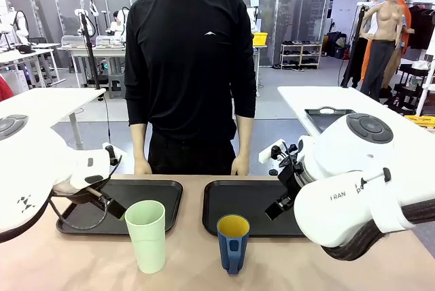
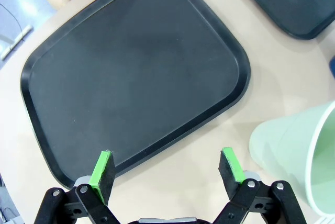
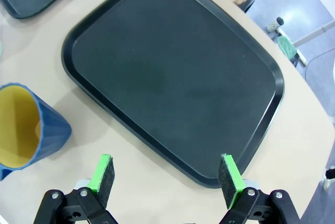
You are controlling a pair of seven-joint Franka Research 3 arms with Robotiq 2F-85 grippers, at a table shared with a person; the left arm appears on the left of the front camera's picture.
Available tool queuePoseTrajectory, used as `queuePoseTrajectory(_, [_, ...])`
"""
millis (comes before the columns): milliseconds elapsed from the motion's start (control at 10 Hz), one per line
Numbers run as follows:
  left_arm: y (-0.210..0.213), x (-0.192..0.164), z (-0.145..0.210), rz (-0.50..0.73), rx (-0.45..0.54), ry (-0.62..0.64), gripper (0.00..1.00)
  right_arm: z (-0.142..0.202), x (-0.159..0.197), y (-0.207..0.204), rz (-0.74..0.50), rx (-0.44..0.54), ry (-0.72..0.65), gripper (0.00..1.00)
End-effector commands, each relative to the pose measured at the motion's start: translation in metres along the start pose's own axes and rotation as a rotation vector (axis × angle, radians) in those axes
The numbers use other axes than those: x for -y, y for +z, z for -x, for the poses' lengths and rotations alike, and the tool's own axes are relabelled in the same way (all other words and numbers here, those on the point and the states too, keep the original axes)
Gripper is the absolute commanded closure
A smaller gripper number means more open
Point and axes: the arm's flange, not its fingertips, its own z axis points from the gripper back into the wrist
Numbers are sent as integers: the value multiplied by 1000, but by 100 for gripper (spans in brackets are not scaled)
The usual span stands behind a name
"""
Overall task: Sort and store the cups by type.
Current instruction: Pick up the Reusable plastic cup.
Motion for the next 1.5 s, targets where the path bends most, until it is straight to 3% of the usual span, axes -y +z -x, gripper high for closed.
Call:
queuePoseTrajectory(0, [33,4,-8,-8,55,10,0,-12,-10,34,-18,40,-15,0])
queuePoseTrajectory(300, [97,23,-25,-44,180,-14,0,-36,-35,102,33,126,51,0])
queuePoseTrajectory(600, [135,37,-27,-97,249,-58,0,-43,-55,144,128,140,98,0])
queuePoseTrajectory(1100, [141,37,-32,-140,247,-77,0,-48,-54,154,165,139,116,0])
queuePoseTrajectory(1400, [145,-1,-19,-202,235,-31,0,-42,-20,157,209,128,75,0])
